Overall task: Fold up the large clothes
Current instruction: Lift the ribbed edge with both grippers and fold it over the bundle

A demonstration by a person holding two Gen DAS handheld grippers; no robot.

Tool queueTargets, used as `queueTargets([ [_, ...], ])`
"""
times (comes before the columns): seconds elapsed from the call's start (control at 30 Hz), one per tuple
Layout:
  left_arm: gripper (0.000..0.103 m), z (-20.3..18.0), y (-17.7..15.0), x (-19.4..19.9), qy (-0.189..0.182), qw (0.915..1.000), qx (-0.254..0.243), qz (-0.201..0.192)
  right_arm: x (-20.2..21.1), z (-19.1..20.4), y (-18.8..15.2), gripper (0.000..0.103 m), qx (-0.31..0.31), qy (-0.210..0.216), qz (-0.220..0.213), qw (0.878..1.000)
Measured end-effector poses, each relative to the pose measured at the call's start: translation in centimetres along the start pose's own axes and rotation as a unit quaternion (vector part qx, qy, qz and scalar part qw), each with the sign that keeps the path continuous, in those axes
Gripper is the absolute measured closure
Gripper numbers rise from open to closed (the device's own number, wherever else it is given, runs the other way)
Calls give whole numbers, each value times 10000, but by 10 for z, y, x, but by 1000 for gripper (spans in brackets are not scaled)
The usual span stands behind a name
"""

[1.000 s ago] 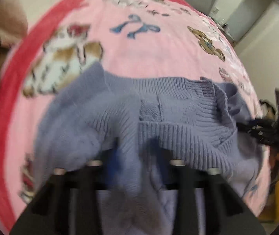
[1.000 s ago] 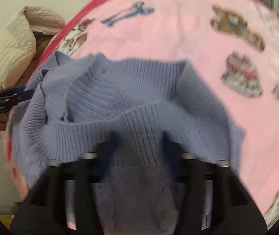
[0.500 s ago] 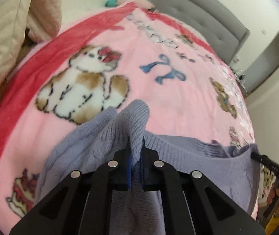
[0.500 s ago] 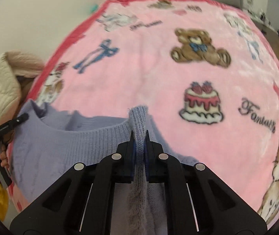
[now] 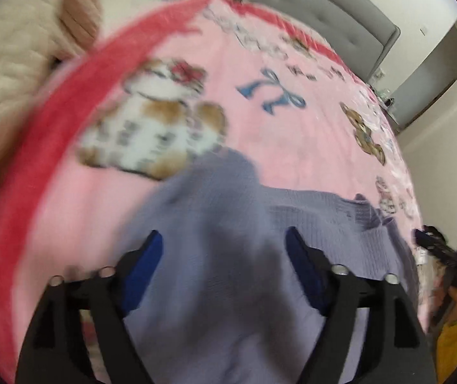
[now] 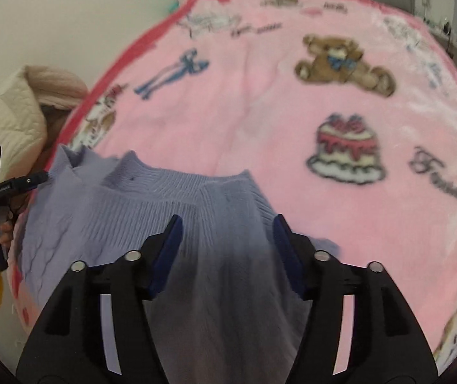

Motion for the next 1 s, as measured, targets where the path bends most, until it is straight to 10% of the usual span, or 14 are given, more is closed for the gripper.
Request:
queueTargets([
  [0.13,17,32,-18,18,601,9974,-391,-19,-1,-18,-30,43,129,-151,395,9990],
  [0.23,17,44,-43,-7,565,9949,-363,748,-18,-22,-44,54,212,-303,703,9968],
  [0.33,56,33,-61,-29,647,9894,-624,1140,-30,-15,-48,88,517,-510,801,9941],
  [0.47,80,20,-57,-21,1076,9886,-737,749,-2,-11,-28,91,802,-1162,405,9892],
  [0.6,81,27,-59,-6,911,9935,-554,397,34,-59,-20,92,-96,-1434,90,9896],
  [1.0,66,27,-60,-17,571,9879,-1128,901,-29,-95,-65,88,-925,-1215,562,9867],
])
Point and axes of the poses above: each gripper's, at about its wrist camera, not at the fingertips, and x roughly against the way its jaws point, z to its left, y to its top, the point moved 9 cm from there along -x, roughly the way its jaws point, and after that the axes turned 1 degree about x, right-handed, at the moved point
